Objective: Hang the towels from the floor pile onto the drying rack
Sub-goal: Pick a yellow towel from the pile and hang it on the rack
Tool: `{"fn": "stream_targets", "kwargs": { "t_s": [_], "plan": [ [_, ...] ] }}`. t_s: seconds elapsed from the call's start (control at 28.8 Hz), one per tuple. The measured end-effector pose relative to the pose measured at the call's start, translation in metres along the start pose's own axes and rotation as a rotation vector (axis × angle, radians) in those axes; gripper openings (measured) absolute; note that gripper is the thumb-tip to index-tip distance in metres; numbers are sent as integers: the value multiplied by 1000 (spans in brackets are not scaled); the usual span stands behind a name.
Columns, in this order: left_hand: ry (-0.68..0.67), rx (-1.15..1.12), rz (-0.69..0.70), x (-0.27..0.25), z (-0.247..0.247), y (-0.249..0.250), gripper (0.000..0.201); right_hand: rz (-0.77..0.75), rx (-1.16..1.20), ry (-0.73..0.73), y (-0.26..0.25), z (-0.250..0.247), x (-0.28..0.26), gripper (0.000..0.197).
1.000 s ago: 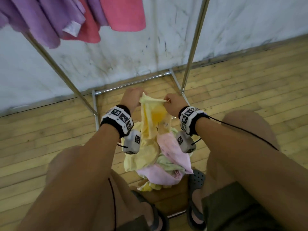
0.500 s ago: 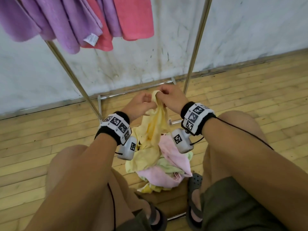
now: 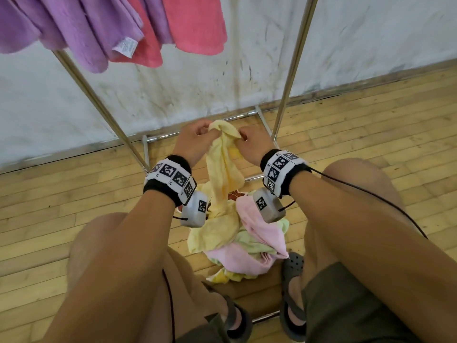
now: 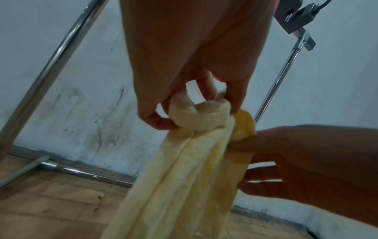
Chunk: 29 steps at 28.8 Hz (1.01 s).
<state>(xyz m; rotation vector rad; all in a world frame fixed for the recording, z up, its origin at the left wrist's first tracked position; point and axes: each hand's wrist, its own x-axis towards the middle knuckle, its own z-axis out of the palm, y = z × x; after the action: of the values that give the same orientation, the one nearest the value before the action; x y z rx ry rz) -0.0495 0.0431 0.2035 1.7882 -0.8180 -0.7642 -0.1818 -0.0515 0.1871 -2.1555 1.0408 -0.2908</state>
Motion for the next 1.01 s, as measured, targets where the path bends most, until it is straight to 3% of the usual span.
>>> {"fn": "stream_targets", "kwargs": {
  "t_s": [0.14,0.24,0.45,0.59,0.73,1.01],
  "plan": [
    [-39,67,-97,4,7,-10,29,40,109,-1,-4,2,4,23],
    [-113,47,-160,1,16,-15,20,122,345,-45,-7,2,2,22],
    [-69,-55,-227,1,17,-14,19,199,428,44,-6,1,5,22],
    [-146,-204,-235,-5,20,-8,35,139,426,25,-7,2,2,17],
    [-223,-253,-243,-7,22,-7,55,35,407,-95,-14,0,-5,20],
    [-16,-252,-190,-1,14,-12,14,78,470,-250,-18,-9,-10,35]
  ]
}}
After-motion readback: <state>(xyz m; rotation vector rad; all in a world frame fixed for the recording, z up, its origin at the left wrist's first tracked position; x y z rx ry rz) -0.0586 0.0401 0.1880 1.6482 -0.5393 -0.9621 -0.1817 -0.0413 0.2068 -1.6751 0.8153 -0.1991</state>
